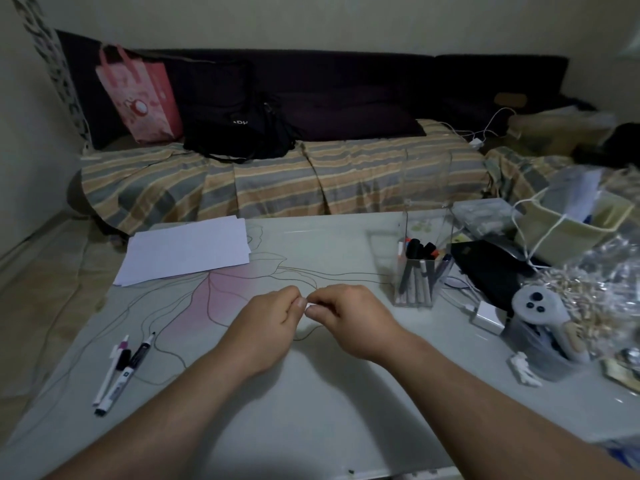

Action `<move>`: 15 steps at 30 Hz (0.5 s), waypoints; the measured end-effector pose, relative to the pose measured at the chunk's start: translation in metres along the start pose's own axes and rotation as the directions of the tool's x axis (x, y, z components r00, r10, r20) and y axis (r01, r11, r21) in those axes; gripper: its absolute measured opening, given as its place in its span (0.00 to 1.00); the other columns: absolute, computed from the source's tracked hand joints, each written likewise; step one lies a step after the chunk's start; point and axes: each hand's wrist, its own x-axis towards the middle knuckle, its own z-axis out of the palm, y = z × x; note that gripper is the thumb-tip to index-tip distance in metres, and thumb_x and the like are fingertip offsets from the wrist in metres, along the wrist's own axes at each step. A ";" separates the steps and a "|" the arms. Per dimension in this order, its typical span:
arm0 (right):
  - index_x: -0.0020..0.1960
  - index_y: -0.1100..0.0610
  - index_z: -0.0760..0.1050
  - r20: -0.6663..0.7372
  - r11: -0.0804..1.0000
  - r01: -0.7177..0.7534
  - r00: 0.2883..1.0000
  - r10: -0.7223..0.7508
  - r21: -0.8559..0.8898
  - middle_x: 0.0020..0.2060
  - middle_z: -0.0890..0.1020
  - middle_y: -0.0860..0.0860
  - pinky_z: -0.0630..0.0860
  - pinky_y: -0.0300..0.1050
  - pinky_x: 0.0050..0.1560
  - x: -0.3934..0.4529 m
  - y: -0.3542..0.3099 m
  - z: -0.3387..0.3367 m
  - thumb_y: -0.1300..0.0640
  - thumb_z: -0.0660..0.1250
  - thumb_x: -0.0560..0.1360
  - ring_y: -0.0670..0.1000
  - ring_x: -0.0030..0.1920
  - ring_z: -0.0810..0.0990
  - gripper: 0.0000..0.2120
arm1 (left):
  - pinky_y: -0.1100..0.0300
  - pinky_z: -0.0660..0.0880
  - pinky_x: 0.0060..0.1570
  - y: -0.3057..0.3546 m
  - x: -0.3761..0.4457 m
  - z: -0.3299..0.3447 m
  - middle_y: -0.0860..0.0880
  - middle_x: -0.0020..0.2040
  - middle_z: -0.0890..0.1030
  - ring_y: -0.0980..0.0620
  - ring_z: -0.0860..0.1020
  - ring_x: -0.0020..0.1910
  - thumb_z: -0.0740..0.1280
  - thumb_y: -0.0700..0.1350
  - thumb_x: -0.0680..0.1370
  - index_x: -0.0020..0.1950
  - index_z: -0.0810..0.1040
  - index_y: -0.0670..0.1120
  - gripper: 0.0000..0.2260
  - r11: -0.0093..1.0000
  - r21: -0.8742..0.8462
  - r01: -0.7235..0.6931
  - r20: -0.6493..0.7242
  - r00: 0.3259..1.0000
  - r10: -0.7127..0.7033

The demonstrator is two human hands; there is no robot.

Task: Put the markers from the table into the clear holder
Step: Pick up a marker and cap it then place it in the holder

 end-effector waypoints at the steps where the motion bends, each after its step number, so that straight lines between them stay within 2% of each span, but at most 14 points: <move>1: 0.54 0.45 0.81 0.004 0.999 -0.015 1.000 0.015 0.030 0.42 0.82 0.43 0.78 0.52 0.49 -0.001 0.001 -0.002 0.44 0.64 0.80 0.46 0.44 0.79 0.10 | 0.49 0.71 0.43 0.003 0.000 0.000 0.51 0.36 0.75 0.49 0.74 0.40 0.56 0.51 0.84 0.40 0.68 0.49 0.14 1.000 0.006 -0.004 -0.001 1.000 0.004; 7: 0.54 0.45 0.82 -0.005 0.997 -0.032 0.999 0.032 0.064 0.38 0.81 0.41 0.79 0.51 0.49 -0.003 0.004 -0.007 0.44 0.65 0.79 0.44 0.42 0.77 0.09 | 0.49 0.69 0.41 0.017 0.001 0.001 0.50 0.34 0.73 0.46 0.73 0.39 0.56 0.48 0.84 0.39 0.67 0.46 0.14 1.000 0.000 0.008 -0.038 0.999 -0.008; 11: 0.54 0.45 0.81 -0.051 0.999 0.008 0.999 -0.010 -0.041 0.41 0.83 0.41 0.78 0.51 0.49 -0.001 -0.001 -0.012 0.43 0.65 0.79 0.47 0.46 0.79 0.10 | 0.49 0.67 0.41 0.024 0.004 0.003 0.49 0.34 0.73 0.46 0.71 0.39 0.56 0.46 0.84 0.38 0.67 0.47 0.14 0.997 -0.053 0.048 -0.081 0.995 -0.052; 15: 0.53 0.45 0.81 -0.042 0.996 0.025 0.999 -0.028 -0.082 0.39 0.80 0.43 0.78 0.51 0.49 -0.004 -0.002 -0.016 0.43 0.65 0.80 0.50 0.46 0.79 0.09 | 0.49 0.67 0.42 0.031 0.005 0.005 0.47 0.35 0.75 0.44 0.72 0.40 0.57 0.44 0.84 0.38 0.69 0.45 0.14 0.994 -0.083 0.067 -0.097 0.992 -0.075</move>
